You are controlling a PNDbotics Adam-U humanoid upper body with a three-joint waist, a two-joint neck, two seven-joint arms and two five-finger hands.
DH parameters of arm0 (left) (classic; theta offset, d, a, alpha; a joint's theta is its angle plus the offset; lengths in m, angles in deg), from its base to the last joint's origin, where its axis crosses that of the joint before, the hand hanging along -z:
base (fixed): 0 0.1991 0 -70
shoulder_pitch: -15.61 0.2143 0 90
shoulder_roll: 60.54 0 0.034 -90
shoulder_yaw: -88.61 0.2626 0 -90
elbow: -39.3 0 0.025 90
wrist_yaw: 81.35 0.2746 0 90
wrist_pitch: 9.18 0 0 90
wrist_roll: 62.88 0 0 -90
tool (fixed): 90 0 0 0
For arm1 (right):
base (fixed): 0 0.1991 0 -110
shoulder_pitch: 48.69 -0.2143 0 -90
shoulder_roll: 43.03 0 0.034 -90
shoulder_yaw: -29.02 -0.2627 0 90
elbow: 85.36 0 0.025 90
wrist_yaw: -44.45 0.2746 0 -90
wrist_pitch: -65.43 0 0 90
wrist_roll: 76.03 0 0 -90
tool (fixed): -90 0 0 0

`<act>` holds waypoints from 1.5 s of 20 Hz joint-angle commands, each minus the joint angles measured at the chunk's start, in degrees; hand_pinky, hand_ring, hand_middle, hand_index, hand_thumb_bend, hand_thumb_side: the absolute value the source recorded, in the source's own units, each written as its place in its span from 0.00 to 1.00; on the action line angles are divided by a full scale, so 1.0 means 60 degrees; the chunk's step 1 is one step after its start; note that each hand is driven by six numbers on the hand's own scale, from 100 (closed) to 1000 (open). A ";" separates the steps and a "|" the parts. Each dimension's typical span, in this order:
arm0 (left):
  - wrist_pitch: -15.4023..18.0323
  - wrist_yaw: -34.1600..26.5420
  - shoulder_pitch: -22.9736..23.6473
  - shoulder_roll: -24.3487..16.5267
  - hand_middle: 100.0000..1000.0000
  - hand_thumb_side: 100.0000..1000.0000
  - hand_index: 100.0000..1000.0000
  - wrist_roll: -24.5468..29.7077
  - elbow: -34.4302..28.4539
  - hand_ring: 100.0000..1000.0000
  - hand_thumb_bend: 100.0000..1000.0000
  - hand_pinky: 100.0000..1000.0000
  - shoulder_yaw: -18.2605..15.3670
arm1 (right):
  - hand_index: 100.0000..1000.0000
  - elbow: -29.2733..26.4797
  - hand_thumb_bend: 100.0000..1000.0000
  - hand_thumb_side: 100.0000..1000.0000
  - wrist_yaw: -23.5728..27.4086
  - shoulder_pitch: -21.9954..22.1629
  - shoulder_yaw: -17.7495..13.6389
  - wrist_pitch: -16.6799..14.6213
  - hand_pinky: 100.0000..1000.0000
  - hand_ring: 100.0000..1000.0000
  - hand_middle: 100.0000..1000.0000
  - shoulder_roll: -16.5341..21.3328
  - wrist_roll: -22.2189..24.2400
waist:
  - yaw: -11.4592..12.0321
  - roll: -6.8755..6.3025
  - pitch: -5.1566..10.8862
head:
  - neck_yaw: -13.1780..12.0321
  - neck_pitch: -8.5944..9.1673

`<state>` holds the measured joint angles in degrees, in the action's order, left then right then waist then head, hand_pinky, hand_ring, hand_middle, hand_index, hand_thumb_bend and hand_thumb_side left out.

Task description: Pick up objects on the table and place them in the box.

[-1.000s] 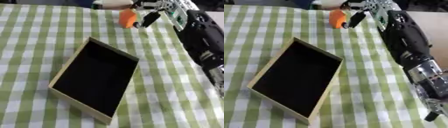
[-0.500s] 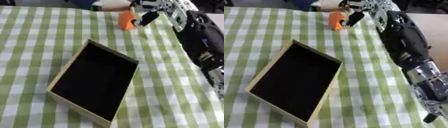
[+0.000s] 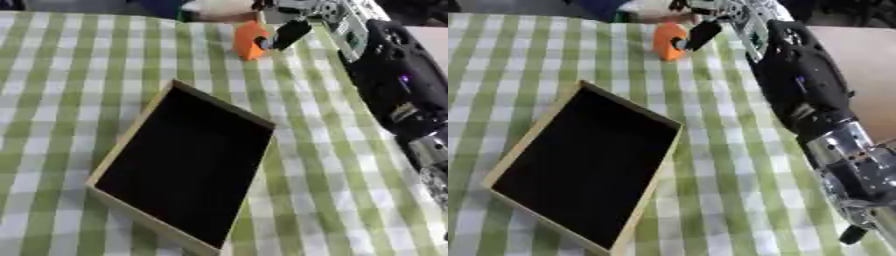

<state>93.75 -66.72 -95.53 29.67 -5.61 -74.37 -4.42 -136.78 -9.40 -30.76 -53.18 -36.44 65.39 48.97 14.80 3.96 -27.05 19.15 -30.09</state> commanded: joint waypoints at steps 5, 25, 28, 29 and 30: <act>-0.0009 0.0044 -0.0081 -0.0302 0.73 0.60 0.72 -0.0008 -0.0153 0.66 0.37 0.73 -0.0050 | 1.00 -0.0127 0.01 0.36 0.0193 -0.0207 -0.0018 0.0110 0.98 0.98 0.92 0.0272 0.0404 | -0.0007 -0.0004 0.0118 | 0.0043 0.0217; 0.0020 0.0007 -0.0225 -0.0273 0.72 0.60 0.72 0.0001 -0.0153 0.66 0.36 0.73 -0.0041 | 1.00 -0.0152 0.09 0.40 0.0184 -0.0187 0.0079 0.0146 0.95 0.95 0.88 0.0102 0.0307 | 0.0119 0.0041 -0.0108 | 0.0205 0.0429; 0.0031 0.0004 -0.0255 -0.0266 0.72 0.60 0.72 0.0012 -0.0153 0.66 0.36 0.73 -0.0039 | 0.99 -0.0198 0.12 0.41 -0.0059 -0.0168 0.0108 0.0152 0.92 0.92 0.83 0.0085 0.0045 | 0.0134 0.0061 -0.0128 | 0.0214 0.0463; 0.0032 0.0005 -0.0258 -0.0267 0.72 0.60 0.72 0.0014 -0.0153 0.66 0.36 0.73 -0.0041 | 0.98 -0.0205 0.13 0.42 -0.0135 -0.0157 0.0114 0.0138 0.92 0.91 0.82 0.0080 -0.0049 | 0.0140 0.0064 -0.0133 | 0.0217 0.0469; 0.0033 0.0006 -0.0259 -0.0267 0.72 0.60 0.72 0.0015 -0.0153 0.66 0.36 0.73 -0.0043 | 0.98 -0.0200 0.13 0.42 -0.0197 -0.0149 0.0116 0.0119 0.92 0.91 0.82 0.0074 -0.0129 | 0.0144 0.0066 -0.0136 | 0.0219 0.0472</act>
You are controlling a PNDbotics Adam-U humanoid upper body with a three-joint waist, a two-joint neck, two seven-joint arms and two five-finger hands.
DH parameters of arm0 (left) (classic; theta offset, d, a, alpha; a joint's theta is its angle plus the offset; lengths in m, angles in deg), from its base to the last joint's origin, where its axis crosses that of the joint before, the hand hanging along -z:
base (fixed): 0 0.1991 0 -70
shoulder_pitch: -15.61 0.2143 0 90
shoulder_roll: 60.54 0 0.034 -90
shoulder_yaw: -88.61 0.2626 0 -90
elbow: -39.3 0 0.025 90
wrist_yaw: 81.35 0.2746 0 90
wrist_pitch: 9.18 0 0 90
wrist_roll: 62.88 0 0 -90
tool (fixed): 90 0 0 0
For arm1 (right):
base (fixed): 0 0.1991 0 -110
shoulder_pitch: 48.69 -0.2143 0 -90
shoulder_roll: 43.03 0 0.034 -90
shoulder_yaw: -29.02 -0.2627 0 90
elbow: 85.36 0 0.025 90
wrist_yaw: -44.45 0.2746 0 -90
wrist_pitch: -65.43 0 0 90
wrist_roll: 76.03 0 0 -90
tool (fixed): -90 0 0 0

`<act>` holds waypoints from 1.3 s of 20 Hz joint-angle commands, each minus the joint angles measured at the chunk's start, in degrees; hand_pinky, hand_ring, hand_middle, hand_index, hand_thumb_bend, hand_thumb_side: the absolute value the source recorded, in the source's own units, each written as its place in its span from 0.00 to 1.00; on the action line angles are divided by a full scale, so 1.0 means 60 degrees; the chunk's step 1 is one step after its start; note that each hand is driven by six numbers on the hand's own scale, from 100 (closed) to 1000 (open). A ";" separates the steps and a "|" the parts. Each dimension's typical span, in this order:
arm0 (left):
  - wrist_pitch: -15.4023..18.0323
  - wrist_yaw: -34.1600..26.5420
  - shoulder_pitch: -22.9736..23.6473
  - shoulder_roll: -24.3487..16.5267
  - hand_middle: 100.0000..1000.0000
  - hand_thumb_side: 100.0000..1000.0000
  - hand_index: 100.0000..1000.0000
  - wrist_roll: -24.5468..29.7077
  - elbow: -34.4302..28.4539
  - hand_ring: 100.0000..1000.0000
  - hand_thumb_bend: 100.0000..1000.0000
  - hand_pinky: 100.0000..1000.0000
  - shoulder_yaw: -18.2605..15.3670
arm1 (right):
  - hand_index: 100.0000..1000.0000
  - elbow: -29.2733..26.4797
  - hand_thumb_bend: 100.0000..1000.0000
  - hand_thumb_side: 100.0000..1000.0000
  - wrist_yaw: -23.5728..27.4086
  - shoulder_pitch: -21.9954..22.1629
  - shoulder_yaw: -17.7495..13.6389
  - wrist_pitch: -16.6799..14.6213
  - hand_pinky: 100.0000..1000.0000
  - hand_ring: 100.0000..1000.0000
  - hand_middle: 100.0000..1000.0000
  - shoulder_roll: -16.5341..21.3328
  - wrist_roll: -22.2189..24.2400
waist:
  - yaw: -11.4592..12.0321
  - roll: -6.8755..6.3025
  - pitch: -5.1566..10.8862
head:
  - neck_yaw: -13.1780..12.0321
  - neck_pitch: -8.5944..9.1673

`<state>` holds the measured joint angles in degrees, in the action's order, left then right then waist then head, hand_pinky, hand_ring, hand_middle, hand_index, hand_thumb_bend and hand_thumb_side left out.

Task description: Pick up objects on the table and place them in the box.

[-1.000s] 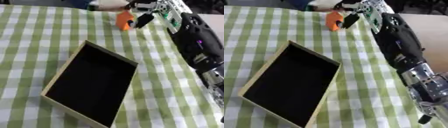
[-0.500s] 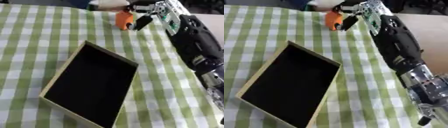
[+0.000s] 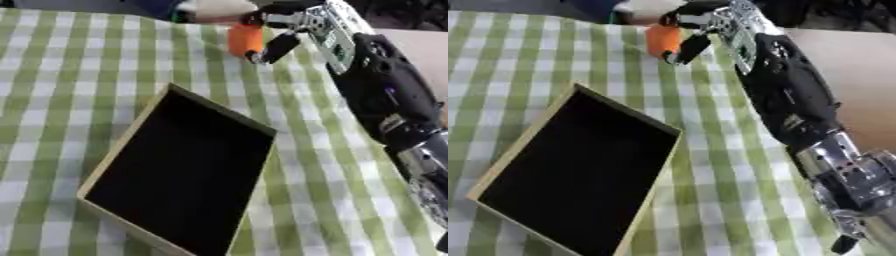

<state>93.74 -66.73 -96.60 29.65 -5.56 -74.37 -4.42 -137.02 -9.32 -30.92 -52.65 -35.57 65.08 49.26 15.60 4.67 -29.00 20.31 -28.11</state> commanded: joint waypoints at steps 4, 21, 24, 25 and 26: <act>0.0032 0.0012 -0.0078 -0.0259 0.72 0.60 0.72 0.0007 -0.0153 0.66 0.35 0.73 -0.0048 | 0.87 -0.0165 0.18 0.44 -0.0461 -0.0090 0.0052 -0.0086 0.88 0.84 0.63 0.0107 -0.0440 | 0.0022 -0.0043 0.0154 | 0.0034 0.0118; -0.0001 0.0022 -0.0084 -0.0245 0.72 0.60 0.72 0.0034 -0.0153 0.66 0.35 0.73 -0.0065 | 0.54 -0.0181 0.00 0.38 -0.0034 -0.0039 0.0042 0.0019 0.73 0.62 0.36 0.0023 -0.1191 | 0.0003 -0.0050 0.0138 | 0.0063 0.0039; -0.0003 0.0024 -0.0070 -0.0250 0.72 0.60 0.72 0.0034 -0.0153 0.66 0.35 0.73 -0.0073 | 0.52 -0.0236 0.00 0.33 0.0260 -0.0030 0.0059 0.0128 0.68 0.59 0.34 0.0033 -0.1418 | -0.0002 -0.0051 0.0178 | 0.0067 0.0024; -0.0005 0.0025 -0.0060 -0.0251 0.72 0.60 0.72 0.0031 -0.0153 0.66 0.35 0.73 -0.0077 | 0.51 -0.0251 0.00 0.32 0.0321 -0.0028 0.0071 0.0160 0.67 0.58 0.33 0.0039 -0.1483 | -0.0005 -0.0053 0.0194 | 0.0062 0.0014; -0.0008 0.0025 -0.0048 -0.0252 0.72 0.60 0.72 0.0031 -0.0153 0.66 0.35 0.73 -0.0080 | 0.50 -0.0267 0.00 0.32 0.0369 -0.0028 0.0080 0.0192 0.66 0.58 0.33 0.0043 -0.1545 | -0.0012 -0.0055 0.0214 | 0.0054 -0.0005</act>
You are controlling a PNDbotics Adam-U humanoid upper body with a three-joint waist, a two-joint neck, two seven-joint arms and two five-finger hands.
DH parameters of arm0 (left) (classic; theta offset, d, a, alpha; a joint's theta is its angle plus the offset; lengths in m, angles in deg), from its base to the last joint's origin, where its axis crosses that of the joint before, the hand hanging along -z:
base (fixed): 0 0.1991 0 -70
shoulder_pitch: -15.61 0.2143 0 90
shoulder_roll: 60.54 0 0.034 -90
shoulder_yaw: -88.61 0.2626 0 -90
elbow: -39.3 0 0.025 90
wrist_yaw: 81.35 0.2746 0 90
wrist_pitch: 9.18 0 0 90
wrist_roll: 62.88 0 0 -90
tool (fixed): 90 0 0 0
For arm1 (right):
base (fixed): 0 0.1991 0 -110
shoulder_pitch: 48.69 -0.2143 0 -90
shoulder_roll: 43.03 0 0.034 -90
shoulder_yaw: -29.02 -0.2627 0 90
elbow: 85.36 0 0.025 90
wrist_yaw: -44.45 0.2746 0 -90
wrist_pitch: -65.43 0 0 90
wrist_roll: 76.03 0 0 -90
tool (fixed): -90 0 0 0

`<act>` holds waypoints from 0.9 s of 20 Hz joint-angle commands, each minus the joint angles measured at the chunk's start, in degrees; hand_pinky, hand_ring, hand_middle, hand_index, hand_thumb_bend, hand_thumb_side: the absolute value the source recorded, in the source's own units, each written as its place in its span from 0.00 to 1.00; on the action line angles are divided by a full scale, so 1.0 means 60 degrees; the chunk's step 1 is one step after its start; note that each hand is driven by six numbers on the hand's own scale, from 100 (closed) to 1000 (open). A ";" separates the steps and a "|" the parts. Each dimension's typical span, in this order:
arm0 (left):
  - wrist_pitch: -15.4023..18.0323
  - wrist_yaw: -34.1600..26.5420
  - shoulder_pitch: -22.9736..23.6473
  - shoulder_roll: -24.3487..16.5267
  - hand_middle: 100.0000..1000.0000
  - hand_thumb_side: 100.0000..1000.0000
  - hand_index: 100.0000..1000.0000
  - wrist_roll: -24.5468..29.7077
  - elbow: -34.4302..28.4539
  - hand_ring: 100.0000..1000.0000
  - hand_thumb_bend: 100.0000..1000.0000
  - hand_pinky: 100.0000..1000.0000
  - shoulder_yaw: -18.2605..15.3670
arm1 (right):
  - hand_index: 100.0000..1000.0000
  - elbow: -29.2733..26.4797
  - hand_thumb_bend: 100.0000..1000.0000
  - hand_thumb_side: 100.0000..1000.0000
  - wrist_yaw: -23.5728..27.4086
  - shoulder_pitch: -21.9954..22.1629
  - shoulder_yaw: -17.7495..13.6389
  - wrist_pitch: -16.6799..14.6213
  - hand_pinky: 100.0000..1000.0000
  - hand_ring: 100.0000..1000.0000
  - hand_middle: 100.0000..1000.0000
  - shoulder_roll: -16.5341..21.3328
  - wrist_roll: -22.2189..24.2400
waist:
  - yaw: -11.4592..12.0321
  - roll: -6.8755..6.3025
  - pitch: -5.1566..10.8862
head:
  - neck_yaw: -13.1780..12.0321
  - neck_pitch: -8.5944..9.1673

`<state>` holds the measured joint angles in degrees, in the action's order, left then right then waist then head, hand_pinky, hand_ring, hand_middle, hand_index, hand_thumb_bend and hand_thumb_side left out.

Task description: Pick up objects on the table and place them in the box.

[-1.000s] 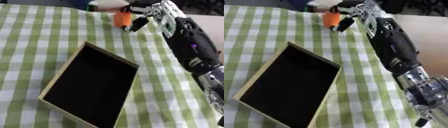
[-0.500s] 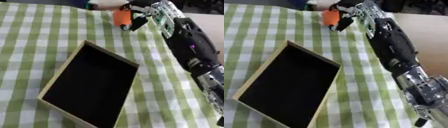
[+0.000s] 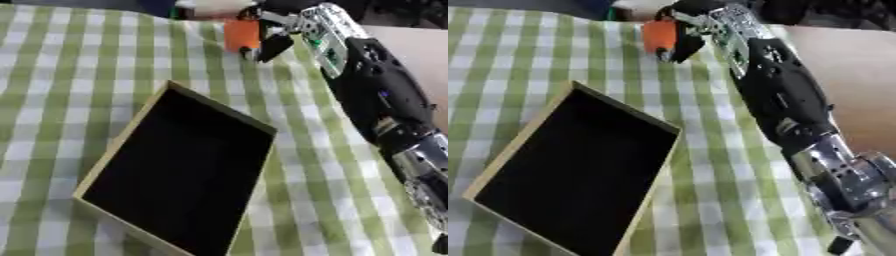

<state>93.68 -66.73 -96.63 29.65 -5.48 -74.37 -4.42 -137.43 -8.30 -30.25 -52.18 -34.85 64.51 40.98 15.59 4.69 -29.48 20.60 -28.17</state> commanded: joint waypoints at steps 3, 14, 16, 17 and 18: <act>0.0003 0.0024 -0.0040 -0.0255 0.72 0.60 0.72 0.0023 -0.0153 0.66 0.35 0.73 -0.0081 | 0.47 -0.0267 0.00 0.27 0.0235 -0.0145 0.0027 0.0165 0.63 0.56 0.31 0.0160 -0.0375 | -0.0035 -0.0055 0.0352 | 0.0000 -0.0028; -0.0006 0.0019 0.0035 -0.0283 0.72 0.59 0.72 0.0033 -0.0153 0.66 0.34 0.73 -0.0106 | 0.43 -0.0373 0.00 0.26 0.0275 -0.0119 0.0104 0.0341 0.60 0.56 0.29 0.0221 -0.0763 | -0.0135 -0.0076 0.0662 | -0.0041 -0.0204; -0.0006 0.0017 0.0055 -0.0286 0.72 0.59 0.72 0.0036 -0.0153 0.66 0.35 0.73 -0.0110 | 0.43 -0.0415 0.00 0.27 0.0304 -0.0101 0.0121 0.0361 0.60 0.56 0.30 0.0240 -0.0785 | -0.0160 -0.0082 0.0751 | -0.0061 -0.0284; -0.0010 0.0015 0.0075 -0.0289 0.72 0.59 0.72 0.0033 -0.0153 0.66 0.35 0.73 -0.0117 | 0.43 -0.0441 0.00 0.27 0.0346 -0.0084 0.0140 0.0359 0.60 0.56 0.30 0.0253 -0.0784 | -0.0175 -0.0086 0.0802 | -0.0083 -0.0336; -0.0017 0.0014 0.0097 -0.0293 0.72 0.59 0.72 0.0030 -0.0153 0.66 0.35 0.73 -0.0123 | 0.43 -0.0488 0.00 0.26 0.0403 -0.0066 0.0173 0.0340 0.60 0.56 0.29 0.0269 -0.0774 | -0.0197 -0.0092 0.0861 | -0.0115 -0.0398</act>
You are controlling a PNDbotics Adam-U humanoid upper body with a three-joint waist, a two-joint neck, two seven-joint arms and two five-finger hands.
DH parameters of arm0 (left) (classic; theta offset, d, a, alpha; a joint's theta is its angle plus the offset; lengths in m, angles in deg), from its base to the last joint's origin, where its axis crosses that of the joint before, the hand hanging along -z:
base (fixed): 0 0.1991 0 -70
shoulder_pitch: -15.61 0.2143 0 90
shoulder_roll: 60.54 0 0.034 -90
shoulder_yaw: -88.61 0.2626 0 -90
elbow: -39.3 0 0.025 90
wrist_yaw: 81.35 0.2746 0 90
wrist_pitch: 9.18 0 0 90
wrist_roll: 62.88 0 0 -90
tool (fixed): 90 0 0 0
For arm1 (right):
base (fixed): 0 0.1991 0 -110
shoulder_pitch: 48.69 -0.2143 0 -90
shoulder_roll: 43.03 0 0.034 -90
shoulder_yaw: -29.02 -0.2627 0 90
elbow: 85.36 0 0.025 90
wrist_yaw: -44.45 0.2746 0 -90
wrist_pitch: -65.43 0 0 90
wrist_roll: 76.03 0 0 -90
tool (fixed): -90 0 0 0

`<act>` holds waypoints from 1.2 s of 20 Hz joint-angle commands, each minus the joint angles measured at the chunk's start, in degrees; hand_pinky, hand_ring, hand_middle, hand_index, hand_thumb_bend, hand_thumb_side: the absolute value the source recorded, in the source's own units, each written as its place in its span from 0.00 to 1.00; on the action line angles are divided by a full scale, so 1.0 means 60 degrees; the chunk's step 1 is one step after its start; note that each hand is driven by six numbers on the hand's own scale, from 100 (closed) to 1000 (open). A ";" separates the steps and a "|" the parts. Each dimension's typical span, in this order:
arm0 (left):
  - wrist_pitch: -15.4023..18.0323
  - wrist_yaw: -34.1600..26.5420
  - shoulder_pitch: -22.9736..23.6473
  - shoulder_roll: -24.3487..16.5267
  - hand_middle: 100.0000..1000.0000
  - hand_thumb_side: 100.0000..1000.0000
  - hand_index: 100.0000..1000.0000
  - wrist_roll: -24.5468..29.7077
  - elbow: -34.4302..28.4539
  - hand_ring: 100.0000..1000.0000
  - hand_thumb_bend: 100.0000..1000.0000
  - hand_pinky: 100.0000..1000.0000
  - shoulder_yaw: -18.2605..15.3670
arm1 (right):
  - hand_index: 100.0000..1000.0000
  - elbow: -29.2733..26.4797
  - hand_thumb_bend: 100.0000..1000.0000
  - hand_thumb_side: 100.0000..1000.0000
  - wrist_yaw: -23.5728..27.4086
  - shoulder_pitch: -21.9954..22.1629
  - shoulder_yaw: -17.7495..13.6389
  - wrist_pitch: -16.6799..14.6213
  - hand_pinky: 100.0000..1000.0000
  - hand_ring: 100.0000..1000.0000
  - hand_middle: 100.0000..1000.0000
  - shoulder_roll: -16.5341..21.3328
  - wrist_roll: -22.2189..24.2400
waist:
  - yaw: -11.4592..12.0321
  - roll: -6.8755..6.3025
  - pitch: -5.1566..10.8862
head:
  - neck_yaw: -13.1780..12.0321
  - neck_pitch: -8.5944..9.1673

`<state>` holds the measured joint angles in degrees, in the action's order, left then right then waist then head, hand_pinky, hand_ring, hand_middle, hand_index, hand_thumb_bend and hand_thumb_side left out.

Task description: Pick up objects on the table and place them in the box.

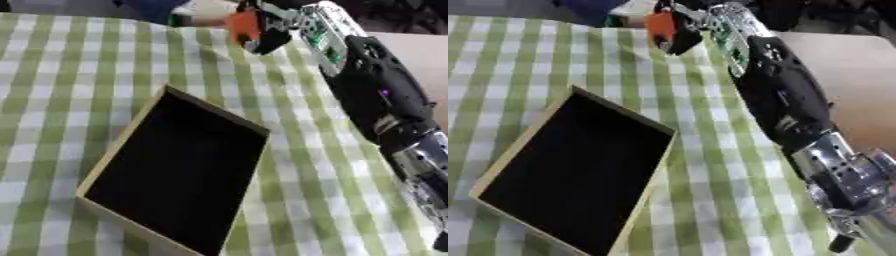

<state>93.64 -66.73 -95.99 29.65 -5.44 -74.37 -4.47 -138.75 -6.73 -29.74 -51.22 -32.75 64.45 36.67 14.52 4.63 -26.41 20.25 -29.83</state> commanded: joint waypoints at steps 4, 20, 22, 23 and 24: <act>-0.0022 0.0011 0.0036 -0.0301 0.72 0.58 0.72 0.0028 -0.0153 0.67 0.35 0.73 -0.0127 | 0.42 -0.0581 0.00 0.25 0.0485 -0.0059 0.0187 -0.0111 0.58 0.55 0.29 0.0375 0.0016 | -0.0132 -0.0099 0.0595 | -0.0199 -0.0331; -0.0074 -0.0093 0.0206 -0.0518 0.72 0.55 0.74 0.0023 -0.0153 0.68 0.38 0.73 -0.0168 | 0.42 -0.4717 0.00 0.25 0.3157 0.1359 0.1749 0.0289 0.57 0.54 0.31 0.0925 0.1108 | -0.0679 -0.0318 0.2048 | -0.0827 -0.1592; -0.0072 -0.0099 0.0189 -0.0585 0.72 0.55 0.74 0.0000 -0.0153 0.68 0.38 0.73 -0.0177 | 0.42 -0.5571 0.00 0.26 0.3347 0.1587 0.1851 0.0515 0.56 0.54 0.31 0.0883 0.1217 | -0.0721 -0.0343 0.2170 | -0.0881 -0.1720; -0.0071 -0.0103 0.0184 -0.0607 0.72 0.55 0.74 -0.0016 -0.0153 0.68 0.38 0.73 -0.0183 | 0.42 -0.6019 0.00 0.26 0.3440 0.1698 0.1868 0.0628 0.56 0.54 0.31 0.0853 0.1264 | -0.0743 -0.0354 0.2215 | -0.0920 -0.1776; -0.0070 -0.0104 0.0180 -0.0624 0.72 0.55 0.74 -0.0029 -0.0153 0.68 0.38 0.73 -0.0186 | 0.42 -0.6428 0.00 0.25 0.3508 0.1792 0.1872 0.0753 0.56 0.54 0.31 0.0827 0.1314 | -0.0761 -0.0362 0.2246 | -0.0953 -0.1819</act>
<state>93.24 -67.27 -94.47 27.62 -5.36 -74.37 -4.93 -173.76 13.35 -18.14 -39.69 -29.10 68.13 44.29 9.97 2.80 -14.07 14.80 -40.04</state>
